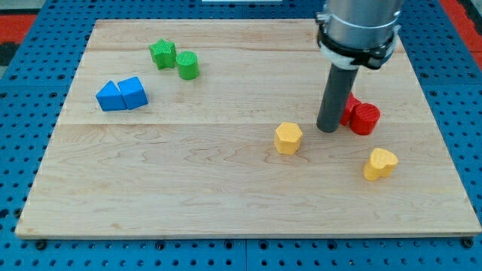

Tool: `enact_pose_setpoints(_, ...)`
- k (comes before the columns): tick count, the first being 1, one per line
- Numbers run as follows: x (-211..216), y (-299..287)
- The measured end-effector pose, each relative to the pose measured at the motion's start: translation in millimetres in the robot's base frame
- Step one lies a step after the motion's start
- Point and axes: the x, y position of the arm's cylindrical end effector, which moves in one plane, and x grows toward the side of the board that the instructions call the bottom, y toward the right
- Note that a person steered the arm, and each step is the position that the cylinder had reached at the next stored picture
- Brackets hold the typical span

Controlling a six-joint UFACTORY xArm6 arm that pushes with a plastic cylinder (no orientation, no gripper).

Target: Place the red circle above the hexagon

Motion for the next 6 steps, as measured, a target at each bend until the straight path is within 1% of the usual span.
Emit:
enact_pose_setpoints(1,-24.3,-93.0)
enact_pose_setpoints(2,30.3,-83.6)
enact_pose_setpoints(3,54.4,26.6)
enact_pose_setpoints(4,42.9,-11.0)
enact_pose_setpoints(5,13.2,37.2)
enact_pose_setpoints(6,15.4,85.2)
